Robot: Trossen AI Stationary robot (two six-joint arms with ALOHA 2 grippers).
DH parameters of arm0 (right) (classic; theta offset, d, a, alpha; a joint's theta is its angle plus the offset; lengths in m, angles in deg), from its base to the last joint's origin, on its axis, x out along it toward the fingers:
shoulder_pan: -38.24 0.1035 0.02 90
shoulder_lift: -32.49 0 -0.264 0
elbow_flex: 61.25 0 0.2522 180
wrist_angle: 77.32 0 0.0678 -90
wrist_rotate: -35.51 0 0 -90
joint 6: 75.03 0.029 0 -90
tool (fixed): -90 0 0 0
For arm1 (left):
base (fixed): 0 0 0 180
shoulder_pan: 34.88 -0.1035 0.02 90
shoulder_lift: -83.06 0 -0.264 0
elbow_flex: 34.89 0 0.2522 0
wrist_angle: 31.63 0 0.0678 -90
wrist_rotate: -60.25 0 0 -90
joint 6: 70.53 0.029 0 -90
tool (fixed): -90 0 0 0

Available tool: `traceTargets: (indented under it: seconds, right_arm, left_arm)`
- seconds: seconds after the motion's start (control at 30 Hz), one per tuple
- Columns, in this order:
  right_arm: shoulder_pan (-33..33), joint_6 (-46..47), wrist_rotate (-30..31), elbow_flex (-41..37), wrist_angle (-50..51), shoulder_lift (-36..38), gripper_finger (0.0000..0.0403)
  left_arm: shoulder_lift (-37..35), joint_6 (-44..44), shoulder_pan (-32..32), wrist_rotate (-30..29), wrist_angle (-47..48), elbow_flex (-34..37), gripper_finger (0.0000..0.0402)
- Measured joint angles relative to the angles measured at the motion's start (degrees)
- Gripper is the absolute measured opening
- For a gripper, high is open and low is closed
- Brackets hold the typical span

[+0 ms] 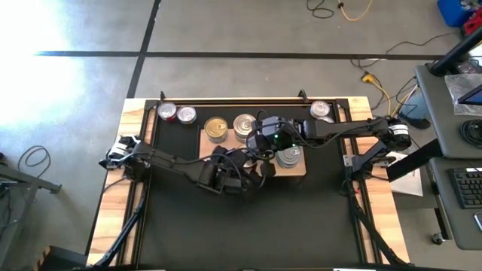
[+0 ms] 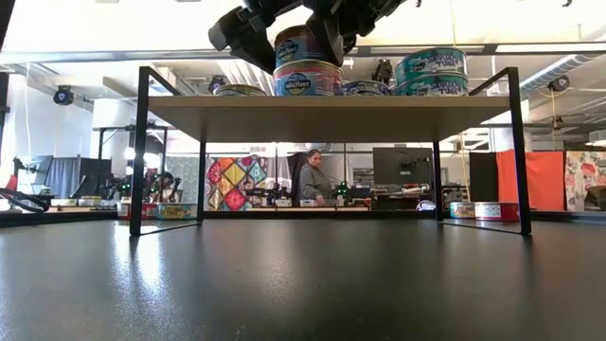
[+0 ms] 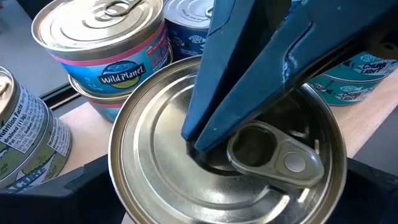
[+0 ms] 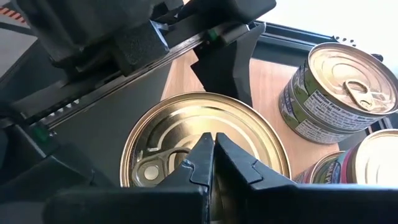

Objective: Stack canned seafood by type on shelf
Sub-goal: Stack the blue pink tuna can on top of the blue pink tuna can on the shelf

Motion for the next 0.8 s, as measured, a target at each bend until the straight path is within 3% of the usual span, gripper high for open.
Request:
traceTargets:
  seconds: [0.3, 0.6, 0.8]
  right_arm:
    - [0.0, 0.2, 0.1, -0.1, 0.1, 0.0, 0.0012]
    - [-0.7, 0.6, 0.9, -0.1, 0.2, -0.1, 0.0012]
    - [-1.1, 0.9, 0.6, -0.2, 0.2, -0.1, 0.0012]
  left_arm:
    - [-0.2, -1.1, -0.6, 4.3, 2.0, -1.6, 0.0399]
    - [-0.2, -1.5, -0.2, 9.3, 15.6, -5.5, 0.0400]
    - [-0.3, -1.5, 1.0, 12.4, 18.4, -5.8, 0.0400]
